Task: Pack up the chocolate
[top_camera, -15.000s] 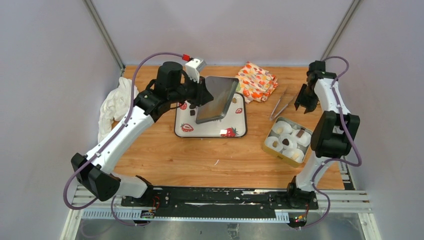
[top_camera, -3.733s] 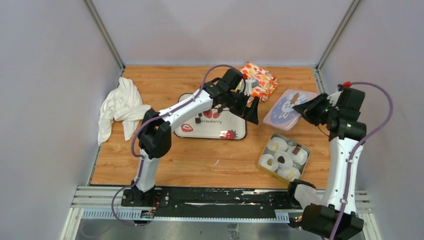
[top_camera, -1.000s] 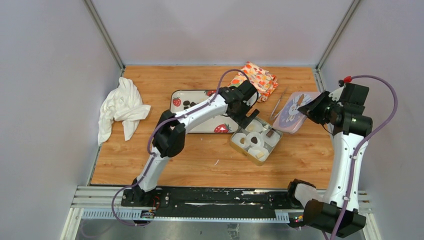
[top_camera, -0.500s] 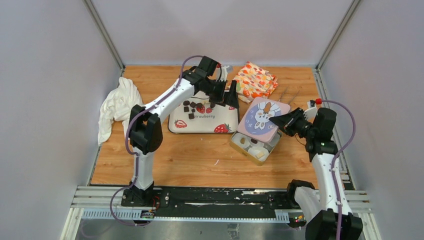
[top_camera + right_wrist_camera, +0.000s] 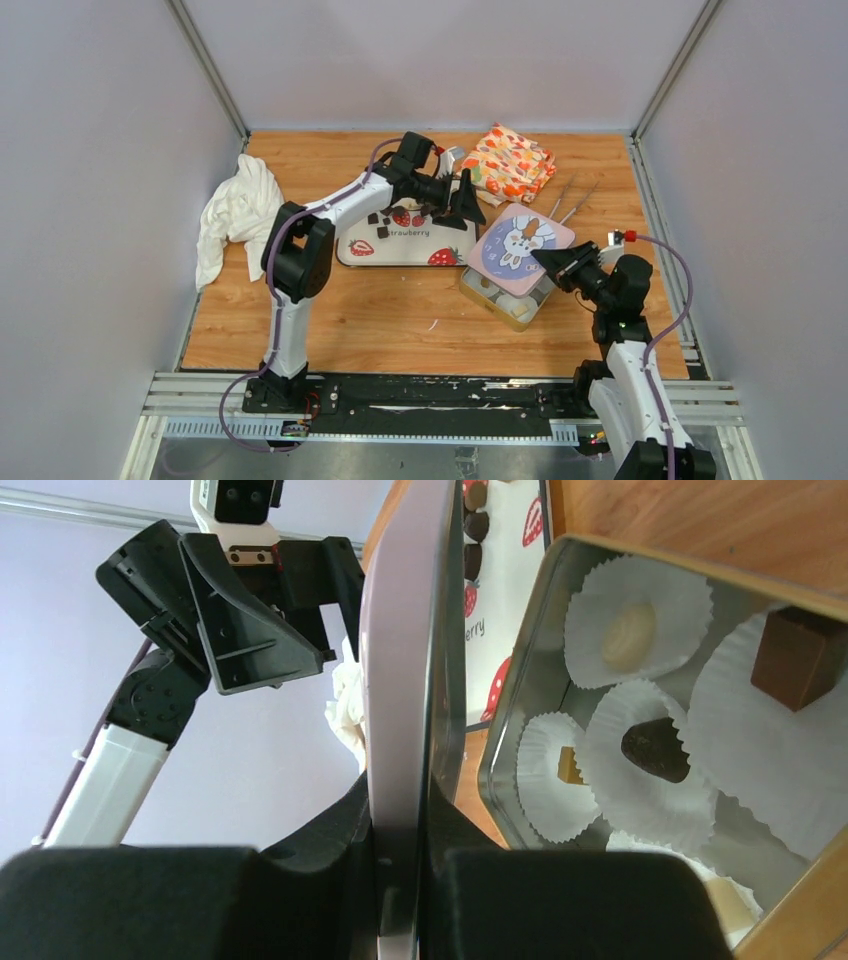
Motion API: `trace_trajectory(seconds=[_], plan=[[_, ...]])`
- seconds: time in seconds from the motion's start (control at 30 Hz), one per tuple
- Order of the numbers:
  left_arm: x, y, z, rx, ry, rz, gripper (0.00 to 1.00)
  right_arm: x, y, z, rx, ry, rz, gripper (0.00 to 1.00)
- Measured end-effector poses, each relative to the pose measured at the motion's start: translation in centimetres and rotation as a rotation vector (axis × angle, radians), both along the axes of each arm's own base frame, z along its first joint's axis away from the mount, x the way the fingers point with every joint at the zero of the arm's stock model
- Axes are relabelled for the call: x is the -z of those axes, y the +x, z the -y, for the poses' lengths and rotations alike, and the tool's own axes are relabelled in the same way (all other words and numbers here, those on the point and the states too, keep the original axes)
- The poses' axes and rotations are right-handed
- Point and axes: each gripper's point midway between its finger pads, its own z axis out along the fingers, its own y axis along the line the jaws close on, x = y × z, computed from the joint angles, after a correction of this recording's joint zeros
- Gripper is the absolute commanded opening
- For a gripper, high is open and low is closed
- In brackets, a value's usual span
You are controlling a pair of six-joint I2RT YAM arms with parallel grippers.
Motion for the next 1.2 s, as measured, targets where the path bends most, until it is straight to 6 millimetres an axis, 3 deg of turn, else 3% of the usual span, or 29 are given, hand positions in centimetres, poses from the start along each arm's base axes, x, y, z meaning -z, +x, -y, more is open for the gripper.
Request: trace_trajectory(seconds=[0.17, 0.37, 0.77, 1.2], plan=[[2.7, -0.1, -0.2, 0.022, 0.065, -0.014, 0.89, 2.2, -0.3, -0.4, 0.0, 0.074, -0.053, 0.0], [5.5, -0.7, -0.7, 0.033, 0.164, -0.02, 0.88, 2.4, -0.4, -0.6, -0.018, 0.09, -0.062, 0.0], [7.5, -1.5, -0.8, 0.049, 0.231, -0.023, 0.88, 4.2, -1.7, -1.2, -0.073, 0.105, -0.145, 0.0], [8.4, -1.7, -0.6, 0.052, 0.256, -0.021, 0.85, 5.4, -2.7, -0.5, -0.054, 0.073, -0.173, 0.02]])
